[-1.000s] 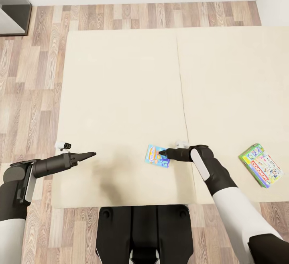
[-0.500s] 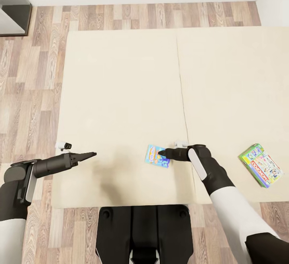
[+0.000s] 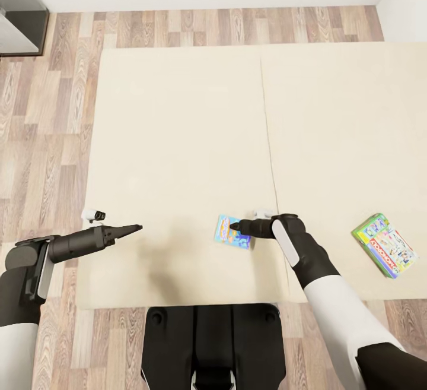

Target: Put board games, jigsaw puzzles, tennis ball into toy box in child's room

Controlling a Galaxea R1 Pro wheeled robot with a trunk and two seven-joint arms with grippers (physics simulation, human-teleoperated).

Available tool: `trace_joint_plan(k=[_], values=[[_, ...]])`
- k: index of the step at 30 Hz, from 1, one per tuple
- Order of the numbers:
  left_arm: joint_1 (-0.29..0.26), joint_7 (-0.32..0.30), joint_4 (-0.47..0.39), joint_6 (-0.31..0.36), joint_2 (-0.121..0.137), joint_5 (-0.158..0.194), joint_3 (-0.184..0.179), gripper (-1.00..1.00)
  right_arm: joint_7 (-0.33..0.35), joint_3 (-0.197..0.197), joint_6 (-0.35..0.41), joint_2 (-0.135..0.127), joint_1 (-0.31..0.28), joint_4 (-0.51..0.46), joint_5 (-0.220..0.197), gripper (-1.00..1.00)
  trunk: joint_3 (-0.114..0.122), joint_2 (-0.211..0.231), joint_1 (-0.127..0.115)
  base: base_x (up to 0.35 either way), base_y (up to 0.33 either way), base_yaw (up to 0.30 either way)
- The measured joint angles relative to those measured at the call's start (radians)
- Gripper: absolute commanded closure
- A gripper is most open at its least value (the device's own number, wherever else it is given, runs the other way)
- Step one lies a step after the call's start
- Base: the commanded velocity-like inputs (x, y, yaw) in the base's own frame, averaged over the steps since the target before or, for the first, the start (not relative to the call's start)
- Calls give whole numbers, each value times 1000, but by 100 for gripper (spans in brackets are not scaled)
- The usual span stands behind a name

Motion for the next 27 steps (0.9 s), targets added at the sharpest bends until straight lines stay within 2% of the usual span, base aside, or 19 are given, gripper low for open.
trace_joint_plan(k=[9, 11, 14, 27], values=[[0, 0, 0, 0, 1, 0, 1, -100, 12, 0, -36, 6, 0, 31, -27, -100, 10, 0, 1, 0, 0, 0], [0, 0, 0, 0, 0, 0, 0, -100, 20, 0, -41, 7, 0, 48, -57, -100, 11, 1, 1, 0, 0, 0], [-1, 0, 1, 0, 0, 0, 0, -100, 20, 0, -39, 7, 0, 54, -68, -100, 13, 1, 1, 0, 0, 0], [-1, 0, 0, 0, 0, 0, 0, -100, 17, 0, -39, 8, 0, 52, -57, -100, 20, 1, 1, 0, 0, 0]])
